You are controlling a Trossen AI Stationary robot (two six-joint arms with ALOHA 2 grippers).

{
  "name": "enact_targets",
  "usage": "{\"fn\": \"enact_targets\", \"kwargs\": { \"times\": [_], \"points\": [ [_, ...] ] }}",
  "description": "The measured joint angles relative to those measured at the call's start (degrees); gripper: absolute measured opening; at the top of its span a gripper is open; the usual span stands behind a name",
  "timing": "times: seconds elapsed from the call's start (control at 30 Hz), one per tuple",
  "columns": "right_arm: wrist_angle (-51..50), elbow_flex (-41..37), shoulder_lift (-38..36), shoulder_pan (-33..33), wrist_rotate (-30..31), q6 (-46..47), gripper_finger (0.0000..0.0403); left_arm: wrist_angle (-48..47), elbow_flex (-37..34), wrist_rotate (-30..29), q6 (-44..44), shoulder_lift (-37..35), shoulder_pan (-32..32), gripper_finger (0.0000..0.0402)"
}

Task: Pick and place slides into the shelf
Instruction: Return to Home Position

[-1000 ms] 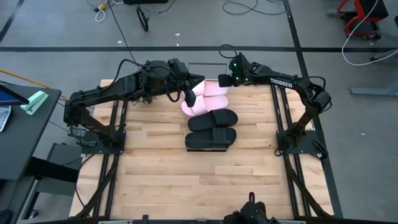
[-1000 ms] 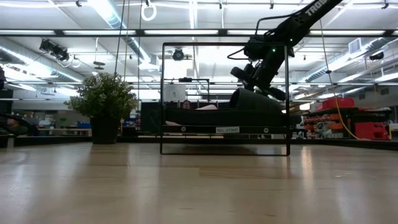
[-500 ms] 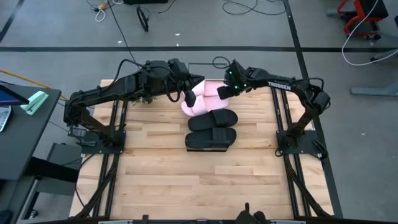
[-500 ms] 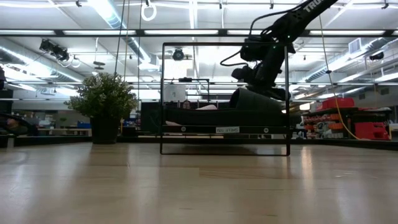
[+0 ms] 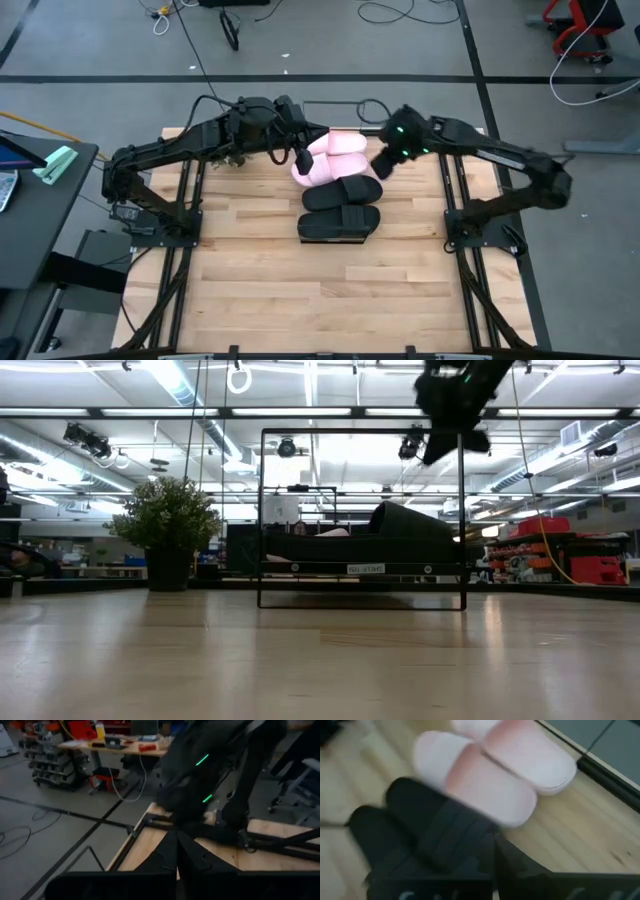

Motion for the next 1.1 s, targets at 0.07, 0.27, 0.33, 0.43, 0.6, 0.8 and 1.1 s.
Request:
{"fn": "enact_targets", "kwargs": {
  "times": [0.07, 0.27, 0.33, 0.43, 0.6, 0.8, 1.1],
  "points": [
    [-2.3, 0.0, -3.8, 2.6, 0.9, 0.1, 0.0003, 0.4, -2.0, 0.1, -0.2, 0.0, 0.4, 0.0004],
    [-3.5, 0.0, -12.0, 11.6, 4.4, 2.6, 0.0002, -0.2, -9.5, 1.9, -6.2, 0.1, 0.3, 0.0004],
    [-4.2, 0.0, -13.1, 14.4, 6.5, 4.7, 0.0002, -1.5, -11.4, 1.9, -8.0, 0.1, -0.2, 0.0004],
    [-6.4, 0.0, -13.6, 18.1, 10.0, 5.9, 0.0002, -6.8, -12.4, 1.8, -9.0, -0.1, -1.1, 0.0005],
    [-7.8, 0.0, -11.6, 21.7, 12.0, 6.1, 0.0001, -15.6, -12.5, 1.7, -9.1, -0.1, -2.1, 0.0004],
    [-9.0, 0.0, -9.7, 24.8, 12.3, 3.7, 0.0000, -19.0, -14.2, 1.1, -11.7, -2.5, -2.5, 0.0004],
    [-10.6, -4.6, -15.0, 27.5, 13.7, 5.3, 0.0000, 15.9, -43.6, 1.1, -16.5, -22.7, -2.8, 0.0004]
  ]
}}
